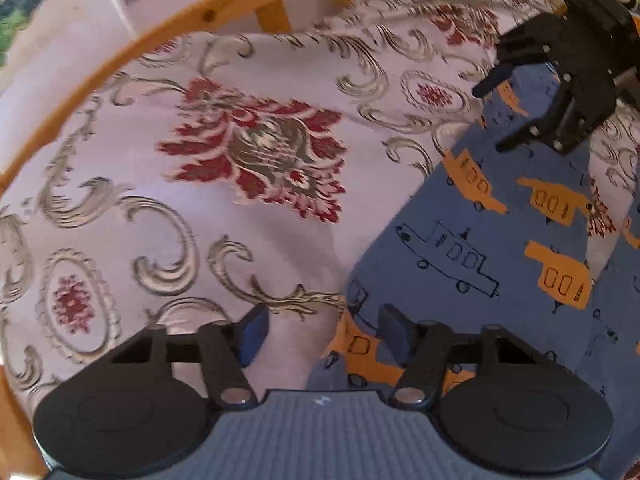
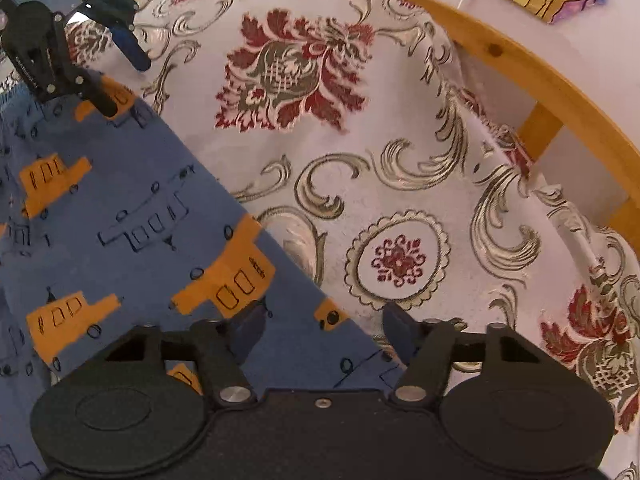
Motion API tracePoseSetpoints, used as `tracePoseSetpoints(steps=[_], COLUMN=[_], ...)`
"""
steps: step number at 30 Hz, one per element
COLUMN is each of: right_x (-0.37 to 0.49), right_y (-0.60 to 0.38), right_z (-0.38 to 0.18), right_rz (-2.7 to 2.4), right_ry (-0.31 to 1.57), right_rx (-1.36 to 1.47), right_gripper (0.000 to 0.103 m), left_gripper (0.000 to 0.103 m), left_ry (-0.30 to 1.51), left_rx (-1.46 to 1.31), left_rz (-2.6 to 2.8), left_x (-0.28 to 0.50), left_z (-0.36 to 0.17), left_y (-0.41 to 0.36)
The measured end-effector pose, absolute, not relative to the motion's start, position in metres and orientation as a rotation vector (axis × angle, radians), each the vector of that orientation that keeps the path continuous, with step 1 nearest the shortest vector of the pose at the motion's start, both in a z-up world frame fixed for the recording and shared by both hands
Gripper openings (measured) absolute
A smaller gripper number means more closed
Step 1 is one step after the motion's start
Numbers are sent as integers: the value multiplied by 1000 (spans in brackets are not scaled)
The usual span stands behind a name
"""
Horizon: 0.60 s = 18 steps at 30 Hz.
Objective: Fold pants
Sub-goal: 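Move both tools to the pant-leg cuffs and close on them, then lift the cuffs with both tools and fold the legs toward the waistband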
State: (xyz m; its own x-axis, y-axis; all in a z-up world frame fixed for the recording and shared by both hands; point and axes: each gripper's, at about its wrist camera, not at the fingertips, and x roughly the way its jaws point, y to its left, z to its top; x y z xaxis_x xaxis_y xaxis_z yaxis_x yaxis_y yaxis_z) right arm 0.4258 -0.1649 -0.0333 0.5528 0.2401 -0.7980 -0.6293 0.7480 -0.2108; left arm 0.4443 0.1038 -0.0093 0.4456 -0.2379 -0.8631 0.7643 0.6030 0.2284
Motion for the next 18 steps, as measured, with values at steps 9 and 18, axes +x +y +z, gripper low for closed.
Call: tracePoseSetpoints(steps=[9, 18], right_x=[424, 395], right_y=[-159, -167], right_z=[-41, -22], right_rz=[502, 487], right_ry=[825, 743], right_rx=[-647, -626], right_gripper=[13, 0], left_gripper=[23, 1], left_ry=[980, 862], left_rx=[805, 831], left_rz=[-616, -532], left_x=[455, 426], left_z=[-23, -9], left_y=[87, 79])
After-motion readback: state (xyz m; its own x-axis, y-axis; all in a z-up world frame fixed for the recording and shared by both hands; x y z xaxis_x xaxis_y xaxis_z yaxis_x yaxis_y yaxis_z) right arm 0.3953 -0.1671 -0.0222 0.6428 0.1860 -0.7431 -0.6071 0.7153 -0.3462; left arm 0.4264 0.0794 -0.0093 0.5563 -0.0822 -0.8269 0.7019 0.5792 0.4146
